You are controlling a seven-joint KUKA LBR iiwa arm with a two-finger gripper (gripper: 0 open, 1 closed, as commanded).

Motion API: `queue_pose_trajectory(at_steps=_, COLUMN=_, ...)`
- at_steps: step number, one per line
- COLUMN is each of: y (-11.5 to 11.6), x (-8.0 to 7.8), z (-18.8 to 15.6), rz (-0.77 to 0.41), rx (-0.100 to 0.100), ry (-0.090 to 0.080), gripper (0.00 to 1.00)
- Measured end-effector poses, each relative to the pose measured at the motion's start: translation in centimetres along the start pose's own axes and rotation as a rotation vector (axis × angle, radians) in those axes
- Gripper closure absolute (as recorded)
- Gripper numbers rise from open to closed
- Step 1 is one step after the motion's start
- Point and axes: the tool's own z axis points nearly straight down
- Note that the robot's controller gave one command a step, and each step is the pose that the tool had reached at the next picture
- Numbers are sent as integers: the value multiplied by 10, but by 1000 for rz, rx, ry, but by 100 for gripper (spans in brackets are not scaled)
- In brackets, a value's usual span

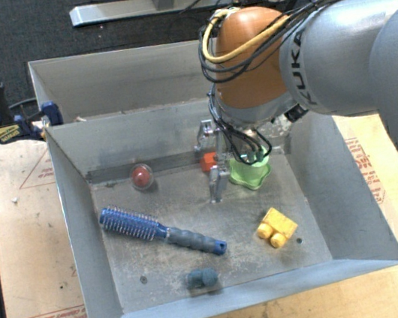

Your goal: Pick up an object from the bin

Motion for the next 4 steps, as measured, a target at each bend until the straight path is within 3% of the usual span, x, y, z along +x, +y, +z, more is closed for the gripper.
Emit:
queue_pose_trajectory(at_steps=1, y=63, x=68, z=90, rz=-220, rx=0, ry=-16, gripper=0)
queue_pose_trajectory(at_steps=2, y=63, x=66, z=87, rz=-217, rx=-3, ry=-24, gripper=100)
queue_pose_trajectory(at_steps=3, y=36, x=63, z=-52, rz=-585, rx=4, ry=-13, gripper=100)
queue_pose_trajectory(at_steps=4, y=18, x=28, z=-88, rz=-955, rx=5, ry=-11, gripper=100)
